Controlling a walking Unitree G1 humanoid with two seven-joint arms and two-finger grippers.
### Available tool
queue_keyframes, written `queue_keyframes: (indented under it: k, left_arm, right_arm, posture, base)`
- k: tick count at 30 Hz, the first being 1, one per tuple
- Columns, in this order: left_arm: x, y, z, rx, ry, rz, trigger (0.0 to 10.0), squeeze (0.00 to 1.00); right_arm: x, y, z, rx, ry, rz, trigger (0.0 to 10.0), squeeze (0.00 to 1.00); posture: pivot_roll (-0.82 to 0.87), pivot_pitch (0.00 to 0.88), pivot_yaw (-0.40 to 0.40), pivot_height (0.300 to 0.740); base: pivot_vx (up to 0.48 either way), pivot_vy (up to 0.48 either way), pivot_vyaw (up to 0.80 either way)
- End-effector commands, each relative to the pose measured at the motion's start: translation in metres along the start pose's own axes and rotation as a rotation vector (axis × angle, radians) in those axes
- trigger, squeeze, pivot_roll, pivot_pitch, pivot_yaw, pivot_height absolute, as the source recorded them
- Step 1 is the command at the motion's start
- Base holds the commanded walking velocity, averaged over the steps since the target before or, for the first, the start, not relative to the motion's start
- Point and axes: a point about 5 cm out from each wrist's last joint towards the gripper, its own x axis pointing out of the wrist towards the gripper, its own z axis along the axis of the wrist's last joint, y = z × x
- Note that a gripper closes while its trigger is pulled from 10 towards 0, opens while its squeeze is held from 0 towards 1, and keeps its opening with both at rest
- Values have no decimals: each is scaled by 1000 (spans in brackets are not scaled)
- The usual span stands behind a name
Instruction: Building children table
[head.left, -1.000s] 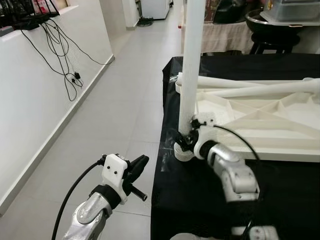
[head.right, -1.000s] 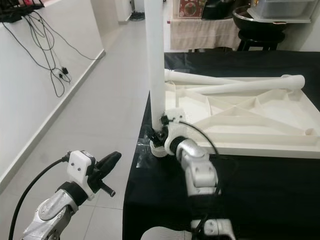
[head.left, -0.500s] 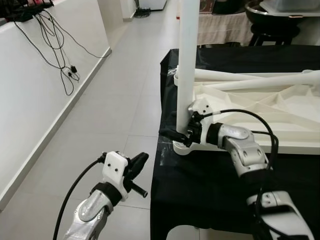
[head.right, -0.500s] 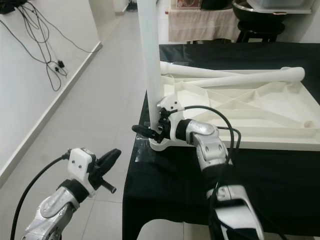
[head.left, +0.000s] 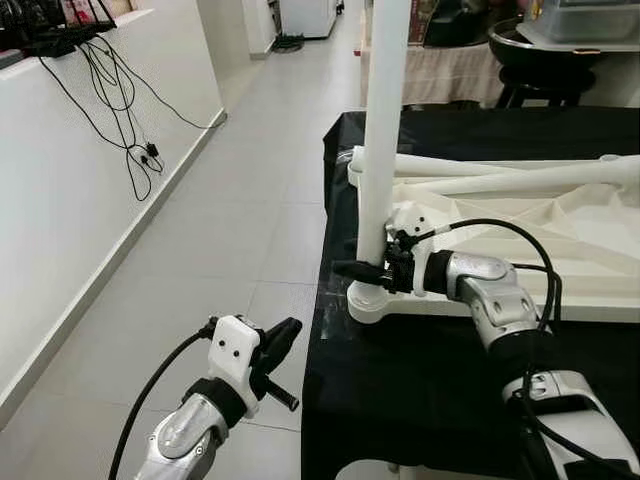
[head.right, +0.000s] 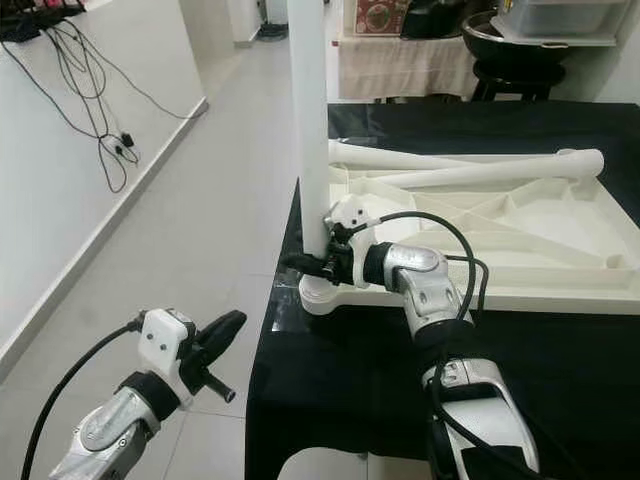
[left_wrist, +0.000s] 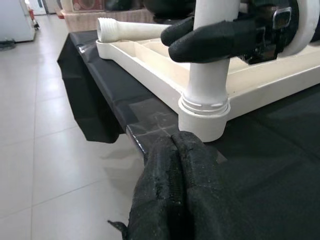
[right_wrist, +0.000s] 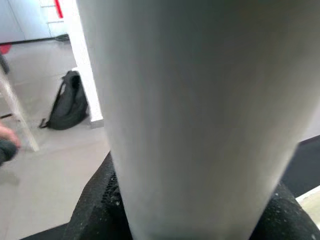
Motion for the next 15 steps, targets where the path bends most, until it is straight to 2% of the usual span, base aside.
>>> queue_keyframes:
  k: [1,2,3,4,5,7,8,9,10,11,14,15]
  left_arm:
    - [-2,0,-1,2,13,5,10000,0]
    - [-2,1,-1,2,13,4,10000,0]
    - [-3,2,-1,2,13,3,10000,0]
    - [-3,3,0,2,14,1,10000,0]
    - [-4,3,0,3,14,0,10000,0]
    - [-4,3,0,3,14,0,10000,0]
    - [-4,4,1,4,14,-1,10000,0]
    - [-3,6,0,5,16,-1,10000,0]
    - [-3,6,0,5,16,-1,10000,0]
    - [-2,7,0,6,18,0,10000,0]
    - [0,8,-1,4,21,-9,10000,0]
    - [1,9,-1,4,22,-14,10000,0]
  right_arm:
    - [-5,3,-34,62,138,-64,0,0]
    - [-8,6,-41,76,164,-142,0,0]
    - [-14,5,-49,97,182,-426,0,0]
    - [-28,6,-55,145,192,-729,0,0]
    - [-38,20,-60,206,194,-863,0,0]
    - [-38,20,-60,206,194,-863,0,0]
    - [-38,42,-61,260,177,-869,0,0]
    - [-29,63,-57,279,160,-784,0,0]
    - [-29,63,-57,279,160,-784,0,0]
    - [-21,77,-54,284,146,-713,0,0]
    - [-13,78,-48,252,135,-673,0,0]
    - [-5,75,-43,231,124,-664,4706,0]
  posture:
    - [24,132,46,740]
    - [20,137,41,740]
    - [19,139,27,740]
    - [20,141,26,740]
    - [25,147,30,740]
    - [25,147,30,740]
    - [26,148,34,740]
    - [-9,138,58,740]
    - [-9,138,58,740]
    - [-9,138,58,740]
    - [8,132,48,740]
    - [7,125,46,740]
  base:
    - [0,0,0]
    - [0,0,0]
    - [0,0,0]
    - [0,0,0]
    - [0,0,0]
    - [0,0,0]
    - [0,0,0]
    - [0,0,0]
    - [0,0,0]
    - [0,0,0]
    - [0,0,0]
    - [0,0,0]
